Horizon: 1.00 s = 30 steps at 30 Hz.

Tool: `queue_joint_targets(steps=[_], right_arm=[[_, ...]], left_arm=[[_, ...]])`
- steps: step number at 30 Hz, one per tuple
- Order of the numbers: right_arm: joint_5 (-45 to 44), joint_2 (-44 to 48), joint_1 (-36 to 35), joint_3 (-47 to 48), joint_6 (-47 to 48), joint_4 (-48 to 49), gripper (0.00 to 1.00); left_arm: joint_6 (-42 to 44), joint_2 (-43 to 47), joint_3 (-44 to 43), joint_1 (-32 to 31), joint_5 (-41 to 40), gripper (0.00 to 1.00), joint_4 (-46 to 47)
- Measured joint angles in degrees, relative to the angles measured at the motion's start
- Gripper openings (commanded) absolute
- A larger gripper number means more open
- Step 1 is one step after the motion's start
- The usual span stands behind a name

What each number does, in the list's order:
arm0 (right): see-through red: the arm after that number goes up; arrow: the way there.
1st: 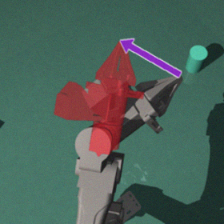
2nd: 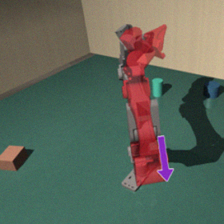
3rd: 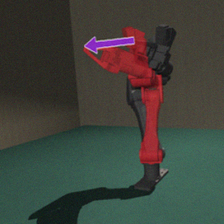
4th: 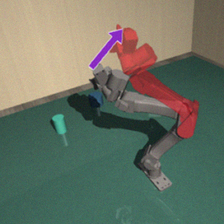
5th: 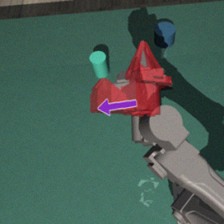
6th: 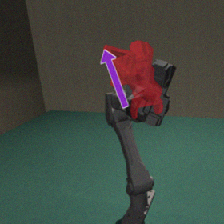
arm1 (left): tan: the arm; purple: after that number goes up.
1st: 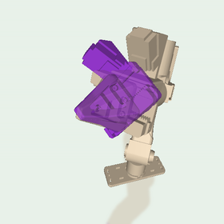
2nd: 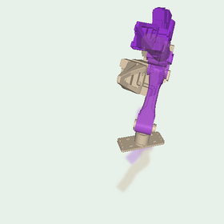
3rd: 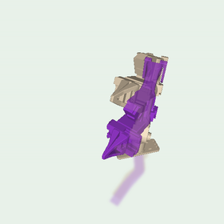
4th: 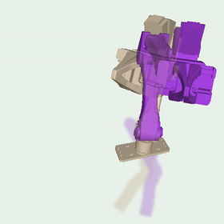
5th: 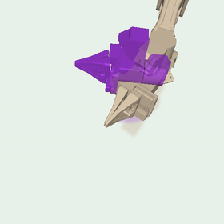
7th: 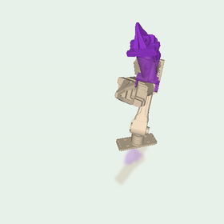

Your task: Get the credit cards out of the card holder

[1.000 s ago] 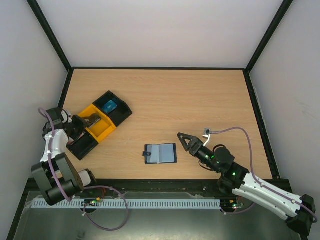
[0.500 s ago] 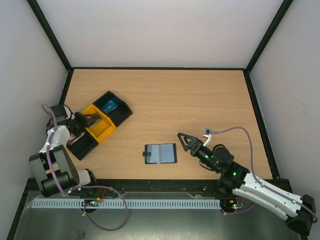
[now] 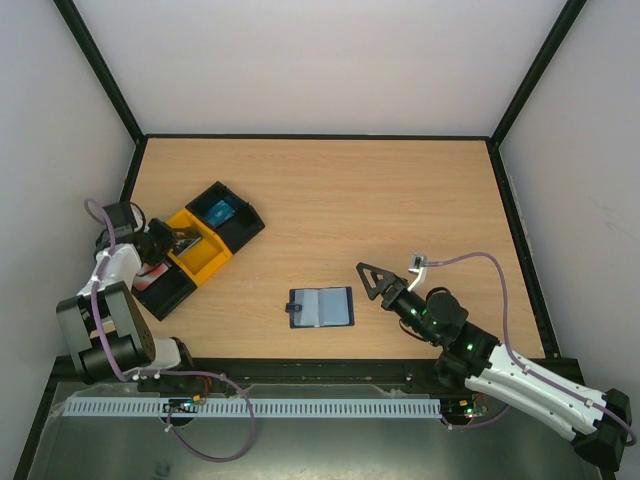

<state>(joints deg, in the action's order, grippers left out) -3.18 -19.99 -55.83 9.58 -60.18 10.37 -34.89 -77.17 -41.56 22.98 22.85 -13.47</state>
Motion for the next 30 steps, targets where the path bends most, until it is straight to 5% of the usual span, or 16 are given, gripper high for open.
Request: queue_joint_targets(steps=[16,25,30], right_arm=[[-2.01,-0.48,0.0,1.16,-0.5,-2.38,0.98],[-2.56,1.88,0.0,1.25,-1.27,-4.63,0.98],[-2.89,-3.1,0.0,3.89,0.28,-9.77,0.98]], left_arm=[[2.08,-1.42,-2.67,-0.74,-2.01,0.53,-1.53],[2.84,3.78,-3.72,-0.76,-0.39,0.97,-4.2],[4.07,9.64,-3.74,-0.79,2.95,0.99,-6.29]])
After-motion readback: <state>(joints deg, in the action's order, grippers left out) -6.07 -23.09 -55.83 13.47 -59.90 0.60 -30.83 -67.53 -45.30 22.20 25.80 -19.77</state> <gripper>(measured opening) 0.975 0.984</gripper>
